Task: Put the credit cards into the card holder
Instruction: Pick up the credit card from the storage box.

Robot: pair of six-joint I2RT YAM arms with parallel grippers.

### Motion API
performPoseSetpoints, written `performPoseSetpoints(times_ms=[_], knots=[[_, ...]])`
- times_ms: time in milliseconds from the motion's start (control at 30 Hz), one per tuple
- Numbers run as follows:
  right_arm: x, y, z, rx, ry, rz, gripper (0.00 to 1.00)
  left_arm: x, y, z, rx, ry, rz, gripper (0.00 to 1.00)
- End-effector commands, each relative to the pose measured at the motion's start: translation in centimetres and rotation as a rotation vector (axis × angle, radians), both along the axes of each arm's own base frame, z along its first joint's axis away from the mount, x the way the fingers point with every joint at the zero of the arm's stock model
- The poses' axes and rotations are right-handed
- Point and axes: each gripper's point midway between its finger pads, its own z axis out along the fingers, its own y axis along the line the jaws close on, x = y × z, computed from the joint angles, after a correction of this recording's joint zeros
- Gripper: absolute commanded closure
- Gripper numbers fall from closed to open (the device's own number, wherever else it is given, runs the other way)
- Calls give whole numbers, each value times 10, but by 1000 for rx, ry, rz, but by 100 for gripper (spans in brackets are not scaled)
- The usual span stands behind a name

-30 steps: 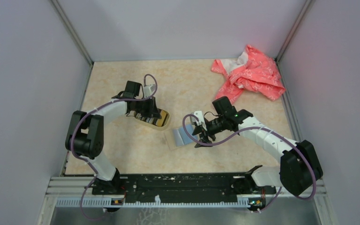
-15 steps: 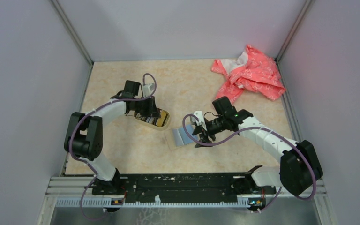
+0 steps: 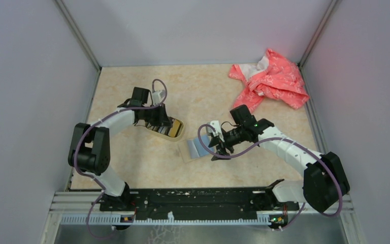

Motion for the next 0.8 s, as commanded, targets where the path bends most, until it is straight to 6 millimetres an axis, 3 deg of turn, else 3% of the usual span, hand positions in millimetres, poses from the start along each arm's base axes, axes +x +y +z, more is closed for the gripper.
performPoseSetpoints(times_ms=[0,567,667,767], knots=[[4,7,23,65,-45,29,40,-2,3,5,-6,-6,7,86],[4,7,23,66,-43,31,40,9,25,26,85,-110,110,98],[4,7,23,67,-46,31,40,11,34,44,109,-177,156,100],[2,8,26,79,-53,41,40,5,35,77,66,-291,172,100]])
